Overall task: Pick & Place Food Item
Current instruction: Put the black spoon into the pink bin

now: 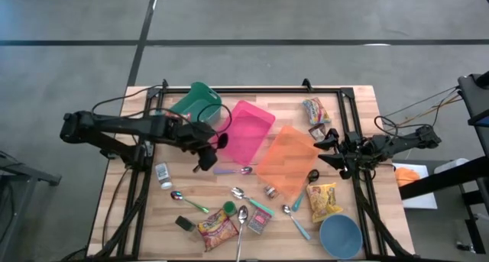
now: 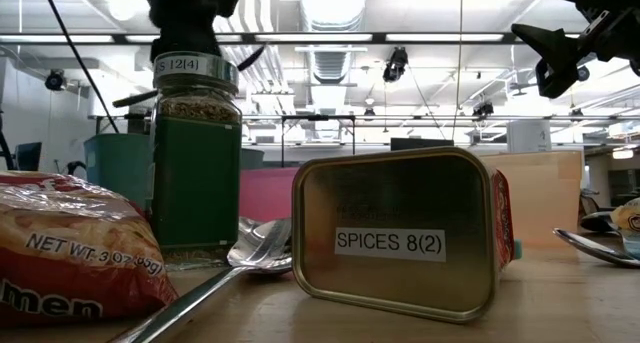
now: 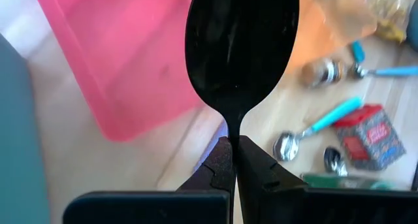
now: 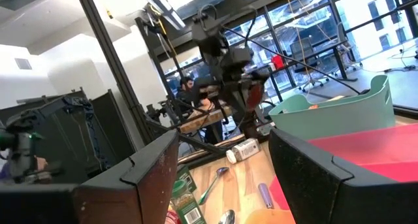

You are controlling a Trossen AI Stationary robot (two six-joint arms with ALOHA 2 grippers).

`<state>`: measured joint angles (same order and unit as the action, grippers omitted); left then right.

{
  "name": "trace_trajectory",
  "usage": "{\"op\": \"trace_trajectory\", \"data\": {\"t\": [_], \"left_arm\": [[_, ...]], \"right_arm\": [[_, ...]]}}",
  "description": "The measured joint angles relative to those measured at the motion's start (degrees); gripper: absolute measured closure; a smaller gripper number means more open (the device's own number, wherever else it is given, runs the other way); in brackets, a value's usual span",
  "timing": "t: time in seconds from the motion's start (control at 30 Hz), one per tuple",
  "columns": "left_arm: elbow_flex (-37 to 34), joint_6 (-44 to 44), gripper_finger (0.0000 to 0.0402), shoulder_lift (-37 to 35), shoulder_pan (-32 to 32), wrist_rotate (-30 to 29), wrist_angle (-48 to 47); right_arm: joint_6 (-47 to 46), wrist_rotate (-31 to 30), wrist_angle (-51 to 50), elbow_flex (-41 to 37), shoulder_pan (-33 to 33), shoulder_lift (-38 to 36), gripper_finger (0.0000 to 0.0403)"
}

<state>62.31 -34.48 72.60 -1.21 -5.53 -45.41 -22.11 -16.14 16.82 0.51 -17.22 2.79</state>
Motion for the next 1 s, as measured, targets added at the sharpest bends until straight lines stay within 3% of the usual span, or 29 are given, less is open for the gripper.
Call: {"op": "trace_trajectory", "data": {"t": [0.23,0.7,1.0], "left_arm": [[4.8,3.1,0.0401,4.6,3.3,-1.4,0.1],[21.9,16.1,0.0401,25.3,14.8,1.0,-5.7],[25.6,17.2,0.0401,33.8,20.5,3.0,-2.9]], "right_arm": [[0.0,-0.1,-0.1,0.0,0.0,0.0,0.0168],[0.0,-0.2,-0.3,0.0,0.0,0.0,0.0168],[0.2,-0.4,-0.3,0.0,0.0,0.0,0.0168]]}}
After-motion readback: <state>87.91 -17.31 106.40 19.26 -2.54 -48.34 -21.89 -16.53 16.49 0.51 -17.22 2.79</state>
